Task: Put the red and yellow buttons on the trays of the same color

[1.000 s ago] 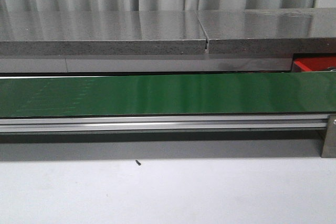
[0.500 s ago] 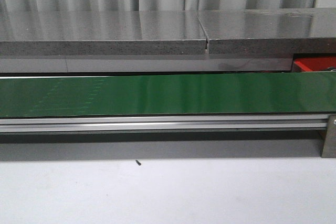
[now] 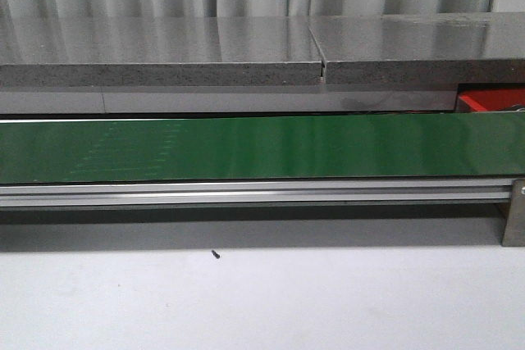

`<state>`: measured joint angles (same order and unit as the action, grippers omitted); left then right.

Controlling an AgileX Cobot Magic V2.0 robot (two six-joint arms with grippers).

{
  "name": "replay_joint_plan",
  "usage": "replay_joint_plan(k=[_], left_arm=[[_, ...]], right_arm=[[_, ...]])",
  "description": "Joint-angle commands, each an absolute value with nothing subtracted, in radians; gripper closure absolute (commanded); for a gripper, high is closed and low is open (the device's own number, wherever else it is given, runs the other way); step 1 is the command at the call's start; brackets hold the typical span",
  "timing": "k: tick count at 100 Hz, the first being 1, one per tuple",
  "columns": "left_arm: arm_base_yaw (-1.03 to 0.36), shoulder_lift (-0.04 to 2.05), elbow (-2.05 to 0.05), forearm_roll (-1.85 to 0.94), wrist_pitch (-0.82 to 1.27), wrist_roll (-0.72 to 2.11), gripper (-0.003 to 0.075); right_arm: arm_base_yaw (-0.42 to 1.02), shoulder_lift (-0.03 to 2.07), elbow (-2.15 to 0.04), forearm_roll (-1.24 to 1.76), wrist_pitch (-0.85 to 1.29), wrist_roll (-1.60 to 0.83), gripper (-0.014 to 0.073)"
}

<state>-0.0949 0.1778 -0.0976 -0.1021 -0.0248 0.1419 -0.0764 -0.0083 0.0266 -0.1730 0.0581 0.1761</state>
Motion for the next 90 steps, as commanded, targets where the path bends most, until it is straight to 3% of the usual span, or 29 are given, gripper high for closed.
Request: replay_joint_plan(k=[1,10,18,90], left_arm=[[-0.093,0.124,-0.055,-0.103,-0.122,0.105,0.0739],[-0.093,0.031,0.012,-0.103,-0.122,0.103,0.0739],[-0.088,-0.049,0.01,-0.105,0.013,0.103,0.0739],[-0.047,-0.041,0.01,-0.107,-0.006,0.103,0.0739]], right_arm=[[-0.077,-0.028,0.027,-0.183,-0.023,0.175,0.0708],[-0.077,-0.028,0.027,-0.183,-0.023,0.175,0.0708],[-0.077,-0.028,0.027,-0.183,-0.023,0.175,0.0708],[-0.077,-0.026,0.027,-0.183,-0.015,0.175,0.0708]])
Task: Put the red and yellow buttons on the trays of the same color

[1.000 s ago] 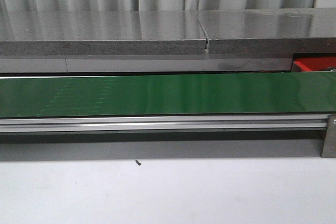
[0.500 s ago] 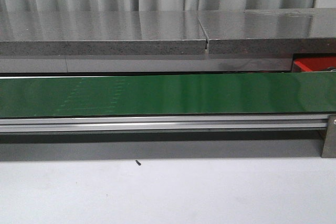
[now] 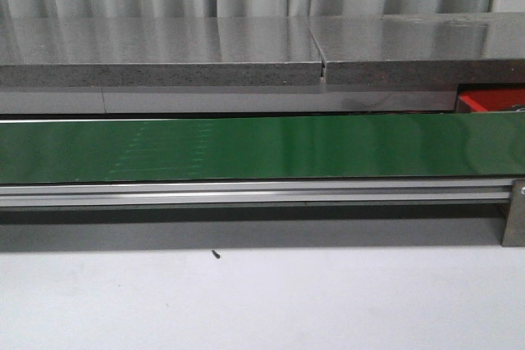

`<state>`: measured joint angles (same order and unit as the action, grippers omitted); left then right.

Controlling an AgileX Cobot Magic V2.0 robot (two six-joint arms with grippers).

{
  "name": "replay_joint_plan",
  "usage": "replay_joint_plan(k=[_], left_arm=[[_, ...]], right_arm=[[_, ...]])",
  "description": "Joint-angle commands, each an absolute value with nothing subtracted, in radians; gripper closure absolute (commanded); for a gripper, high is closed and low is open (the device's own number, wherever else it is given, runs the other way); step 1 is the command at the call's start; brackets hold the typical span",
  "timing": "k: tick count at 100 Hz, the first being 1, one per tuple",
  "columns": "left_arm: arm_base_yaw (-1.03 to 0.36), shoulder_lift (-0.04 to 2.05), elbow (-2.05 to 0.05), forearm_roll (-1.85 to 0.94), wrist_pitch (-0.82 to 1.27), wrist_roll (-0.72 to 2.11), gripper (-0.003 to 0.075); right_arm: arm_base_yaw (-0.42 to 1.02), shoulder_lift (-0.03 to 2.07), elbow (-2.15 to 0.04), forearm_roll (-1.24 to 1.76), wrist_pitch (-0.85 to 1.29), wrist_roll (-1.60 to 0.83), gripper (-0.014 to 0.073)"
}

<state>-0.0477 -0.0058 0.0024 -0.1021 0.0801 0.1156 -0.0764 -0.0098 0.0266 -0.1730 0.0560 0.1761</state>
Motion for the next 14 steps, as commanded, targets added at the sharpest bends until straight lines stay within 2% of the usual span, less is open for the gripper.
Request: replay_joint_plan(k=[1,14], left_arm=[[-0.047,-0.041,0.01,-0.107,-0.006,0.103,0.0739],[-0.047,-0.041,0.01,-0.107,-0.006,0.103,0.0739]], right_arm=[[-0.077,-0.026,0.027,-0.183,-0.015,0.175,0.0708],[-0.077,-0.026,0.027,-0.183,-0.015,0.175,0.0708]])
